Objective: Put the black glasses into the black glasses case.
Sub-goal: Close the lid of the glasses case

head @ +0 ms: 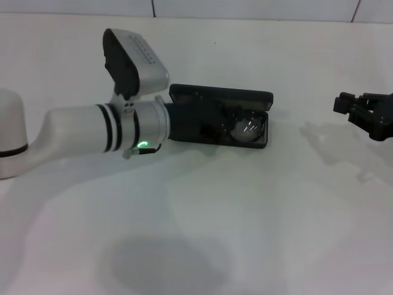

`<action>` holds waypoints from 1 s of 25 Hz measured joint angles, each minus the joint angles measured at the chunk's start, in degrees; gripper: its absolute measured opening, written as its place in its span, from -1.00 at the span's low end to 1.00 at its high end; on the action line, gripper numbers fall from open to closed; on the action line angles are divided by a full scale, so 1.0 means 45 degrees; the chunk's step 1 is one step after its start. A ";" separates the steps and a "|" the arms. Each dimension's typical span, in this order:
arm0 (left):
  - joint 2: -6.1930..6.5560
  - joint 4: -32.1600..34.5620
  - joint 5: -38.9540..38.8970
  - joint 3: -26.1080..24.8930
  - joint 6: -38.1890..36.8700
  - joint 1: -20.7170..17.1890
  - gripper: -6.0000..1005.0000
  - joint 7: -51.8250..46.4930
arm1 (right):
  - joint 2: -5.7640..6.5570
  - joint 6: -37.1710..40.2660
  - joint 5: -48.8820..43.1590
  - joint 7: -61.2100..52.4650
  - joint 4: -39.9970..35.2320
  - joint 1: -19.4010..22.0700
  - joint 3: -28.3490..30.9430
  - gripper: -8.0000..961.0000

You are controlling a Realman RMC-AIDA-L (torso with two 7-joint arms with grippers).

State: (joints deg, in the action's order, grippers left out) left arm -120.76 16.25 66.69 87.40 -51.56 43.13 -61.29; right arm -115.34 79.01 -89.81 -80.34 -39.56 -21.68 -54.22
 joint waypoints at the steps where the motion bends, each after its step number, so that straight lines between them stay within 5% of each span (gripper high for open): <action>1: 0.0000 0.0163 -0.0246 0.0333 0.0202 -0.0071 -0.88 -0.0010 | 0.0002 -0.0001 -0.0014 0.0001 -0.0009 0.0000 0.0000 -0.73; 6: 0.0003 0.0722 -0.1154 0.1499 0.0988 -0.0302 -0.88 -0.0040 | 0.0033 -0.0002 -0.0044 0.0002 -0.0010 0.0002 0.0000 -0.73; 25: 0.0135 0.0738 -0.1117 0.1532 0.1116 -0.0571 -0.88 -0.0324 | 0.0062 0.0096 -0.0082 0.0002 0.0080 0.0013 -0.0022 -0.73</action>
State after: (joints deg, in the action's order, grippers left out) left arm -120.15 19.57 61.66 94.30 -46.54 40.56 -62.75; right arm -115.07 79.44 -90.18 -80.33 -39.20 -21.62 -54.32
